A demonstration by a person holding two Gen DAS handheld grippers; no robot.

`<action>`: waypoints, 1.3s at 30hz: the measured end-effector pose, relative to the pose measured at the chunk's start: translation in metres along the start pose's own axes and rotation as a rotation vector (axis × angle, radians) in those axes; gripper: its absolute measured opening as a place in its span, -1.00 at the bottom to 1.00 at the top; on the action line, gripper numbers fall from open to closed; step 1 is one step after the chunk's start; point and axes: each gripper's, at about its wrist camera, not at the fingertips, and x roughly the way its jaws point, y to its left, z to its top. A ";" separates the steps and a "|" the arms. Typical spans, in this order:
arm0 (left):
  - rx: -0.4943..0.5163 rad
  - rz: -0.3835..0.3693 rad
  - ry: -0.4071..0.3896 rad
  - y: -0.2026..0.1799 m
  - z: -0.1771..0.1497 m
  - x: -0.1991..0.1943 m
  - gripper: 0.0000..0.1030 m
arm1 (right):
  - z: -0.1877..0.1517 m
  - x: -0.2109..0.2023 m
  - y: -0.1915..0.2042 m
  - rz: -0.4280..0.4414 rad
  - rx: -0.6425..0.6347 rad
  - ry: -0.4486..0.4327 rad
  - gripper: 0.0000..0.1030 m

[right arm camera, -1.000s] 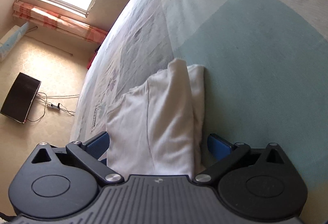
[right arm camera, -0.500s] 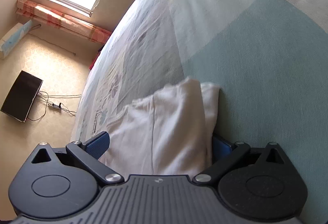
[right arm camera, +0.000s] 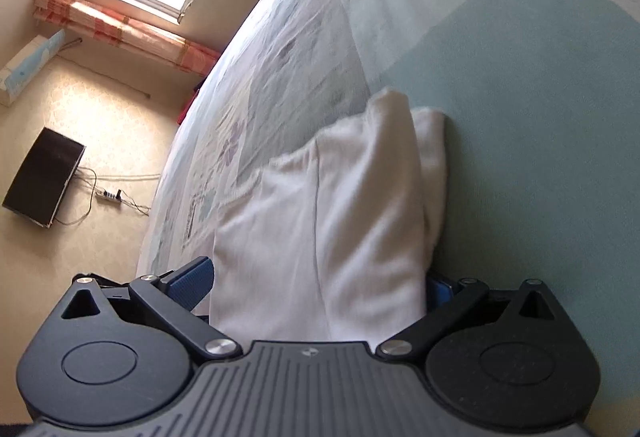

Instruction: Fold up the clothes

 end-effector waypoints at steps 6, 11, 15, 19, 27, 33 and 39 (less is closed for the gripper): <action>0.004 0.010 0.044 -0.006 -0.009 -0.001 0.87 | -0.006 0.000 0.006 -0.007 0.009 0.029 1.00; 0.003 -0.011 0.020 -0.003 -0.023 -0.010 0.87 | -0.014 -0.005 0.004 0.016 0.001 0.042 1.00; -0.011 -0.007 0.014 -0.005 -0.012 -0.001 0.87 | -0.001 0.004 0.002 0.028 0.020 0.038 1.00; -0.026 -0.009 0.008 -0.007 -0.010 0.002 0.87 | 0.003 0.009 0.007 0.016 0.021 0.047 1.00; -0.092 -0.049 0.013 -0.016 -0.015 -0.003 0.88 | 0.003 -0.002 0.029 0.012 -0.046 0.047 1.00; -0.108 -0.084 0.018 -0.028 -0.016 -0.006 0.88 | 0.005 -0.010 0.045 0.019 -0.093 0.049 1.00; -0.114 -0.103 0.026 -0.037 -0.015 -0.003 0.88 | 0.004 -0.021 0.058 0.002 -0.152 0.032 1.00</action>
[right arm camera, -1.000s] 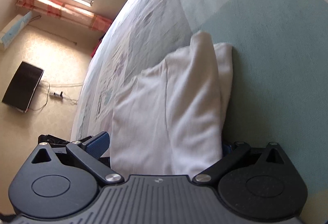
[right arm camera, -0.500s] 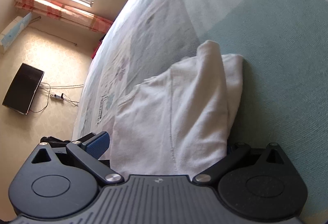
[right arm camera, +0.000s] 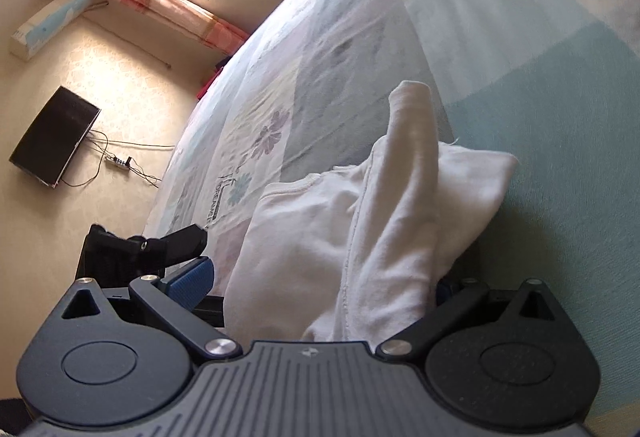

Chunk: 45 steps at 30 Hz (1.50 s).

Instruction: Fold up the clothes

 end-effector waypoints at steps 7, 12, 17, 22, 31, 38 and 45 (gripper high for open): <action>-0.004 -0.022 0.010 -0.010 0.000 0.006 0.88 | 0.001 -0.014 0.005 -0.024 -0.036 -0.026 1.00; 0.007 -0.021 0.032 -0.019 0.003 0.012 0.88 | 0.003 -0.021 0.005 -0.036 -0.044 -0.039 1.00; -0.001 -0.027 0.066 -0.032 0.008 0.031 0.88 | 0.009 -0.037 0.003 -0.076 -0.079 -0.056 1.00; 0.020 -0.050 0.116 -0.054 0.017 0.071 0.88 | 0.023 -0.067 -0.009 -0.134 -0.110 -0.089 1.00; 0.036 -0.116 0.168 -0.097 0.027 0.171 0.88 | 0.070 -0.130 -0.054 -0.271 -0.234 -0.121 1.00; 0.017 -0.128 0.196 -0.114 0.026 0.240 0.88 | 0.108 -0.161 -0.097 -0.379 -0.260 -0.109 1.00; -0.027 -0.096 0.244 -0.098 0.010 0.278 0.88 | 0.111 -0.170 -0.142 -0.419 -0.205 -0.053 1.00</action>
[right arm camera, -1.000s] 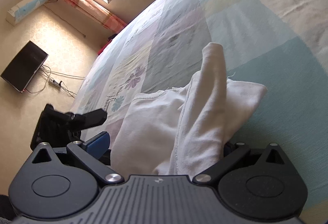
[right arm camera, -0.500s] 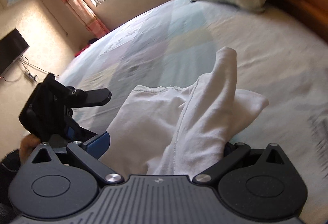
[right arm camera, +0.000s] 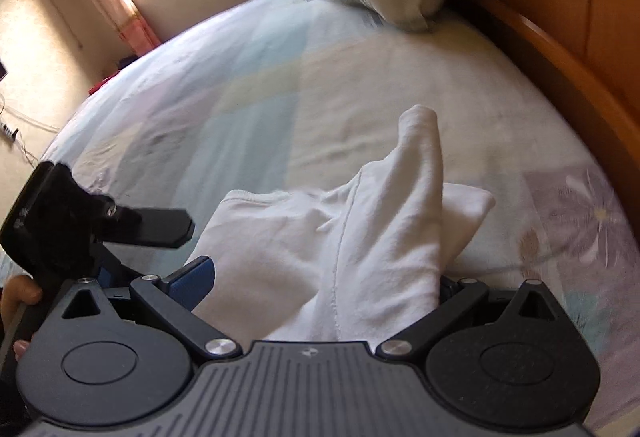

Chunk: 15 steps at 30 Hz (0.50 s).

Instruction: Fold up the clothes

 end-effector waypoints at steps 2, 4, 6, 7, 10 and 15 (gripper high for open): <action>-0.002 0.009 0.016 0.010 0.000 0.000 0.88 | -0.010 0.008 -0.016 -0.013 0.037 0.018 1.00; 0.013 0.012 0.020 0.014 0.001 -0.007 0.88 | -0.017 0.014 -0.029 -0.006 0.075 0.022 1.00; 0.041 0.010 0.016 0.014 0.003 -0.021 0.88 | -0.023 0.018 -0.043 0.006 0.113 0.020 1.00; 0.056 0.008 0.013 0.014 0.005 -0.028 0.89 | -0.026 0.017 -0.051 0.021 0.135 0.005 1.00; 0.098 0.007 0.005 0.014 0.009 -0.048 0.90 | -0.028 0.011 -0.074 0.094 0.217 -0.051 1.00; 0.071 0.034 -0.062 0.020 0.038 -0.038 0.90 | -0.021 0.023 -0.109 0.254 0.406 -0.148 1.00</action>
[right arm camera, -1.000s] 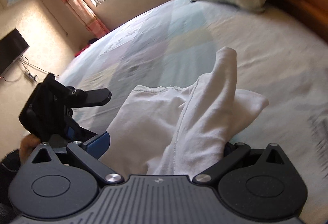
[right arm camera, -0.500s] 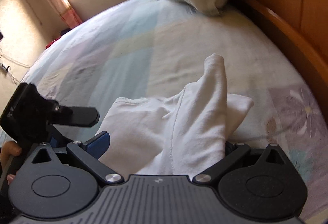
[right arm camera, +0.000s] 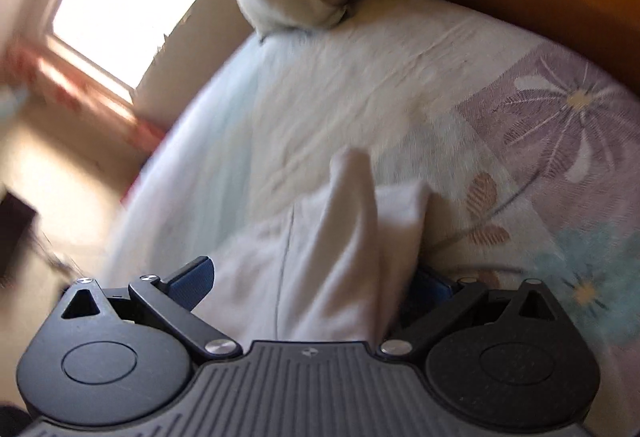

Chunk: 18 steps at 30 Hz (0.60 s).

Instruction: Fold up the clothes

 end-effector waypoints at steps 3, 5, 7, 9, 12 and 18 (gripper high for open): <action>-0.036 -0.038 0.000 -0.001 0.018 0.009 0.94 | 0.007 0.004 -0.002 0.009 0.022 -0.042 1.00; -0.009 -0.037 -0.039 -0.009 0.026 0.009 0.93 | 0.012 0.004 0.002 -0.015 0.012 -0.069 1.00; 0.037 -0.065 -0.037 -0.019 0.030 0.005 0.93 | 0.018 -0.005 0.010 -0.059 -0.022 -0.107 1.00; 0.129 -0.036 -0.076 -0.030 0.030 -0.009 0.93 | 0.020 -0.020 0.023 -0.144 -0.079 -0.168 1.00; 0.262 0.064 -0.115 -0.042 0.018 -0.024 0.93 | 0.014 -0.037 0.054 -0.241 -0.198 -0.229 1.00; 0.439 0.219 -0.100 -0.057 -0.007 -0.039 0.94 | -0.034 -0.005 0.109 -0.231 -0.512 -0.090 0.55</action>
